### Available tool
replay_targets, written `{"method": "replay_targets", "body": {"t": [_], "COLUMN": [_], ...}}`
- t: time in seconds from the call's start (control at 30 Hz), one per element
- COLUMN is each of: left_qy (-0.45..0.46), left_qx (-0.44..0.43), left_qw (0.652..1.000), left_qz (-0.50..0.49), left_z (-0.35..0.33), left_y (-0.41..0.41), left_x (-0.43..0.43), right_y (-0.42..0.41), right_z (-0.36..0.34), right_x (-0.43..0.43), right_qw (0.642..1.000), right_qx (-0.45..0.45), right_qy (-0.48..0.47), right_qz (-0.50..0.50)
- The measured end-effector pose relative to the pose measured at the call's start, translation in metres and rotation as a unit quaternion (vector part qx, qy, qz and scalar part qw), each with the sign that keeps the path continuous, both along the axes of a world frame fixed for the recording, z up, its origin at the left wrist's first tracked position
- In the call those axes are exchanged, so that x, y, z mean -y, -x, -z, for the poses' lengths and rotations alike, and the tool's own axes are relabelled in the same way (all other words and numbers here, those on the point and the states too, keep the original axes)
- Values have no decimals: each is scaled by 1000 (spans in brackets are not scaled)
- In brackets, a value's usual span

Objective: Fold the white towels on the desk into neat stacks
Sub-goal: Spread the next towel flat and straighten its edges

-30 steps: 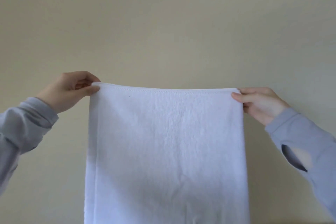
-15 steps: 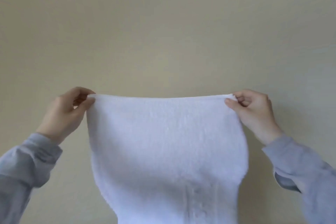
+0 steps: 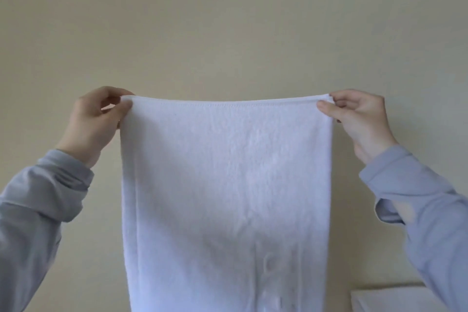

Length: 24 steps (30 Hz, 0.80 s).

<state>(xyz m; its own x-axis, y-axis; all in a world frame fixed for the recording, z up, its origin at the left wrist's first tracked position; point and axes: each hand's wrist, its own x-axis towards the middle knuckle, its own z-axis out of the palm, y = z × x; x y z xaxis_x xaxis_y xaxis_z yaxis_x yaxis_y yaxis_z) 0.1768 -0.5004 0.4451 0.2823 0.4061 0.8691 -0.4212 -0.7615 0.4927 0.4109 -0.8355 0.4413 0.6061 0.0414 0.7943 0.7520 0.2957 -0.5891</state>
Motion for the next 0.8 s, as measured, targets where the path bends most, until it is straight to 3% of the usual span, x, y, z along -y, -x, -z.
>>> {"method": "replay_targets", "body": {"t": [0.23, 0.57, 0.8], "left_qy": [105, 11, -21], "left_qx": [-9, -25, 5], "left_qw": [993, 998, 995], "left_qz": [45, 52, 96], "left_z": [19, 14, 14], "left_y": [-9, -47, -63], "left_x": [14, 56, 154], "right_y": [-2, -15, -31], "right_z": [16, 21, -2], "right_x": [12, 89, 163], "right_qw": [1000, 990, 982], "right_qx": [2, -24, -17], "right_qy": [0, -38, -25], "right_qz": [12, 132, 189]}}
